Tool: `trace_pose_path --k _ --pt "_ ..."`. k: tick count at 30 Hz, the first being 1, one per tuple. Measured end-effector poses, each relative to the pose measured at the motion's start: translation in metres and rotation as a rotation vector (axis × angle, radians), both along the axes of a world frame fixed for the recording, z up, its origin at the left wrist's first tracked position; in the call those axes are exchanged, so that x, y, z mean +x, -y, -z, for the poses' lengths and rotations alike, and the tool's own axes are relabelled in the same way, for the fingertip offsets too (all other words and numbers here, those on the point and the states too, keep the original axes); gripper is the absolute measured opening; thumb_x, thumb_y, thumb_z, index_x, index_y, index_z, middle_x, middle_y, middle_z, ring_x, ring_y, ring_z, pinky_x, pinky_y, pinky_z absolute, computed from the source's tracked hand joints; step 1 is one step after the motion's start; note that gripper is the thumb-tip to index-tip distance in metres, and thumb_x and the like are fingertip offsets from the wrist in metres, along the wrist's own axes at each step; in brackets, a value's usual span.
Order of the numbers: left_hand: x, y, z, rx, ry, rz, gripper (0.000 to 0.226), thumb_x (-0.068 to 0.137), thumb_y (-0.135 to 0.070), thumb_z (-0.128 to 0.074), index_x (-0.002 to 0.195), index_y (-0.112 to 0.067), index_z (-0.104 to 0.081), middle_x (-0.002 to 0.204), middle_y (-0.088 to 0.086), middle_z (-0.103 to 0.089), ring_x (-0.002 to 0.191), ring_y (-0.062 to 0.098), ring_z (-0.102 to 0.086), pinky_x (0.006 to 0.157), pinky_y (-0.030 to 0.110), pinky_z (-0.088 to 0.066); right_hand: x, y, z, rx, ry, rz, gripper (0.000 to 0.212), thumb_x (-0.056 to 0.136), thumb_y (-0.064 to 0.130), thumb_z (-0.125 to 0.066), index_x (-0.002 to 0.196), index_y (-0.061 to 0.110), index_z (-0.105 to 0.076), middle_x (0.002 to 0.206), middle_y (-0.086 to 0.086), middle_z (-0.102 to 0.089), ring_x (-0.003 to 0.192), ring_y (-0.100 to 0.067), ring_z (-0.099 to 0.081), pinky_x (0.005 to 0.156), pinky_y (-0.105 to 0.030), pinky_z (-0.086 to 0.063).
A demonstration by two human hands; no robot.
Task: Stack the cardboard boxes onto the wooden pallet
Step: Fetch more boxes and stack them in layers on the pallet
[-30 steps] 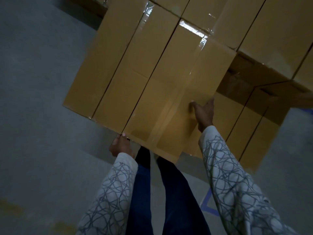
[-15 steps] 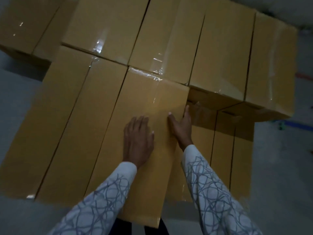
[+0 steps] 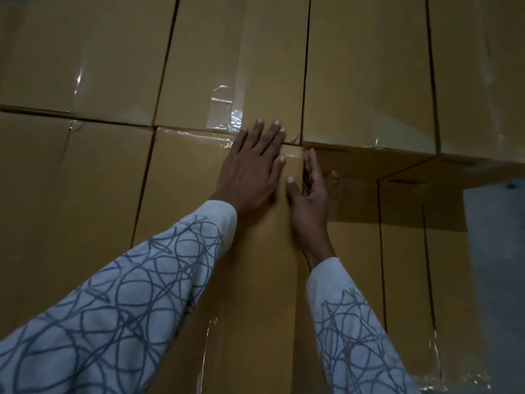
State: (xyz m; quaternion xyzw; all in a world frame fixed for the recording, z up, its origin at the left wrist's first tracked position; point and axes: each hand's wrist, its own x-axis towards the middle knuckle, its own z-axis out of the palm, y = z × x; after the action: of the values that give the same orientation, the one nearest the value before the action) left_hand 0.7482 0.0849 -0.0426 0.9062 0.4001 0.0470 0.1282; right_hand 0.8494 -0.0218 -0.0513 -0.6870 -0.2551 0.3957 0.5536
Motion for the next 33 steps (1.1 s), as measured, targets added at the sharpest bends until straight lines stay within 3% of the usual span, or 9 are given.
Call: trace_pose_path --k 8,12,16,24,30,33 --pt "0.001 -0.003 0.000 0.004 0.017 -0.019 0.057 0.106 -0.037 -0.024 0.160 -0.020 -0.029 0.168 -0.003 -0.021 0.157 0.020 -0.011 0.126 0.043 -0.011 0.001 -0.005 -0.004 0.017 -0.014 -0.017 0.068 0.104 -0.001 -0.051 0.164 0.020 -0.025 0.167 0.003 -0.034 0.152 -0.006 -0.032 0.127 -0.037 -0.028" --pt "0.001 -0.001 0.001 0.001 0.015 -0.040 0.057 0.105 -0.034 -0.023 0.160 -0.020 -0.028 0.168 -0.003 -0.021 0.157 0.020 -0.010 0.127 0.043 -0.010 0.000 -0.006 -0.005 0.004 -0.006 -0.032 0.068 0.105 0.000 -0.051 0.164 0.020 -0.024 0.166 0.004 -0.034 0.149 0.002 -0.033 0.120 -0.021 -0.031" --pt "0.001 0.003 -0.002 -0.016 0.018 -0.068 0.057 0.104 -0.033 -0.023 0.160 -0.020 -0.029 0.167 -0.004 -0.022 0.157 0.018 -0.011 0.127 0.044 -0.008 -0.002 -0.006 -0.007 0.004 0.007 -0.045 0.067 0.105 -0.002 -0.050 0.163 0.019 -0.024 0.166 0.003 -0.034 0.147 0.005 -0.034 0.119 -0.018 -0.031" --pt "0.000 0.003 0.001 -0.002 -0.011 -0.046 0.059 0.103 -0.030 -0.021 0.162 -0.018 -0.021 0.169 -0.002 -0.015 0.157 0.019 -0.005 0.127 0.046 -0.006 -0.003 -0.006 -0.007 -0.057 0.054 -0.069 0.065 0.107 0.003 -0.048 0.164 0.022 -0.023 0.167 0.011 -0.030 0.147 0.010 -0.028 0.123 -0.023 -0.026" --pt "0.002 0.004 0.001 0.000 -0.022 -0.054 0.059 0.104 -0.030 -0.023 0.162 -0.018 -0.019 0.170 -0.002 -0.013 0.157 0.019 -0.002 0.127 0.046 -0.006 0.000 -0.006 -0.011 -0.091 0.071 -0.084 0.066 0.105 0.005 -0.050 0.164 0.027 -0.026 0.167 0.010 -0.031 0.151 0.001 -0.029 0.126 -0.033 -0.026" --pt "0.001 0.003 0.002 -0.007 -0.015 -0.057 0.059 0.104 -0.030 -0.021 0.162 -0.019 -0.019 0.170 -0.003 -0.014 0.157 0.018 -0.002 0.127 0.046 -0.006 0.002 -0.007 -0.018 -0.093 0.046 -0.087 0.074 0.103 0.021 -0.056 0.164 0.039 -0.018 0.169 0.014 -0.023 0.153 -0.001 -0.024 0.127 -0.038 -0.024"
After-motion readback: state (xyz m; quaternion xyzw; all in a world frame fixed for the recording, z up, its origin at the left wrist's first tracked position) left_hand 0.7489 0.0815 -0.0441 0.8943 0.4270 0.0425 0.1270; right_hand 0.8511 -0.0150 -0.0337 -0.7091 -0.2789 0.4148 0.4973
